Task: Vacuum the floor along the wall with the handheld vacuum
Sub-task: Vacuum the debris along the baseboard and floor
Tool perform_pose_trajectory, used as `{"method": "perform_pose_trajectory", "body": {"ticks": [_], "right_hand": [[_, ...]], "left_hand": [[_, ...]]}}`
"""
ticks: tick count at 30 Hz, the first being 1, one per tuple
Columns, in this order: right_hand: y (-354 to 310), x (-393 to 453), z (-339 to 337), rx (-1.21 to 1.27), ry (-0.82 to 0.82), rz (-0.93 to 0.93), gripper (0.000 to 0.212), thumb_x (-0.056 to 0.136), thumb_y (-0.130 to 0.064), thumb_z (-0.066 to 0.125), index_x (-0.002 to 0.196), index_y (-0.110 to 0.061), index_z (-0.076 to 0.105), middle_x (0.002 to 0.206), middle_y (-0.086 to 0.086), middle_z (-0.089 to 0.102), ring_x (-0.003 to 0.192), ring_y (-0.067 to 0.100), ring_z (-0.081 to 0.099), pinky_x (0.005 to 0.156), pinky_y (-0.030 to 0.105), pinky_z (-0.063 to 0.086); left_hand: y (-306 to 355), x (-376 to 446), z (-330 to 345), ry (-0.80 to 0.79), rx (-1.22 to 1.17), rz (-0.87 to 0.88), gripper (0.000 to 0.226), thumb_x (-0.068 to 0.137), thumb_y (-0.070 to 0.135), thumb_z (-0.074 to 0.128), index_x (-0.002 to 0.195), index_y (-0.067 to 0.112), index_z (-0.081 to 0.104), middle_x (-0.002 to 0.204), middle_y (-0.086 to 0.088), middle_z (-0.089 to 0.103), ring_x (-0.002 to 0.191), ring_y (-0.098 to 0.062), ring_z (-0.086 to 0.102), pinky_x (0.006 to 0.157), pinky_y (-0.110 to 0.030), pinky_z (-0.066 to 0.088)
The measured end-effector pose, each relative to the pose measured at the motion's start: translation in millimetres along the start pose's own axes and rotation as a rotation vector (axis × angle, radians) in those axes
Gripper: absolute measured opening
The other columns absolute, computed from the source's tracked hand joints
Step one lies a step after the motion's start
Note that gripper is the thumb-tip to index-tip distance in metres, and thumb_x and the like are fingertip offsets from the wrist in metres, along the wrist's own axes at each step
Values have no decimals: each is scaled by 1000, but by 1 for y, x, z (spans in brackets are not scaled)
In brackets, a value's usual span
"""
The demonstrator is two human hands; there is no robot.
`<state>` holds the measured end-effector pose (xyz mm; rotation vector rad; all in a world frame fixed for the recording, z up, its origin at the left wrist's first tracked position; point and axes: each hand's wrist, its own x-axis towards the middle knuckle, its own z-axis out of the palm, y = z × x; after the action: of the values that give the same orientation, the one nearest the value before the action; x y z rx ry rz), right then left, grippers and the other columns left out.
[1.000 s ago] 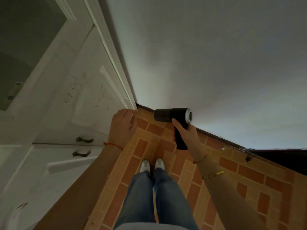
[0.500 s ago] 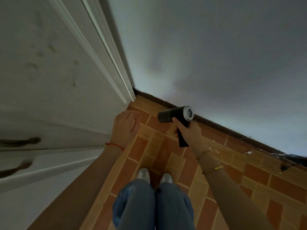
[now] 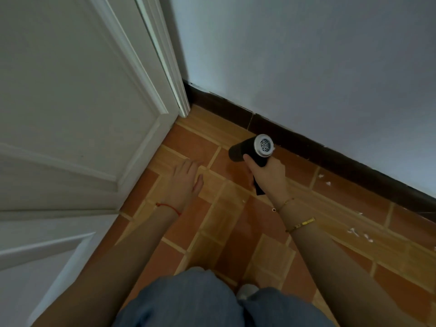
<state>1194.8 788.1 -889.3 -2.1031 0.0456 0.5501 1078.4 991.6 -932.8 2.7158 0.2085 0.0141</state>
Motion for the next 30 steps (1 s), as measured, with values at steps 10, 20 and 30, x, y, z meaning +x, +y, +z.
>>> {"method": "perform_pose_trajectory", "body": {"ticks": [10,20,30], "right_hand": [[42,47,49,-47,-42,-112,30,90,-42,67,78,-16,61,49,1,58,39,9,58,45,17,47],[54,68,85,-133,-82,-255,44,86,-52,66,108,-14,65,59,-6,63,45,7,62,49,18,50],[37,99,108,-86,-120,-304,35,84,-51,69,104,-25,57,76,-11,61,62,6,59,59,25,50]], "left_hand": [[-47,8,94,-48,150,-47,45,99,27,42,141,9,44,139,-10,49,133,-27,42,113,-46,33],[-62,1,127,55,90,-83,50,103,30,38,148,10,40,150,-11,43,144,-29,33,120,-55,22],[-65,2,131,81,106,-78,53,100,32,34,149,12,40,152,-9,42,145,-28,32,122,-54,19]]}}
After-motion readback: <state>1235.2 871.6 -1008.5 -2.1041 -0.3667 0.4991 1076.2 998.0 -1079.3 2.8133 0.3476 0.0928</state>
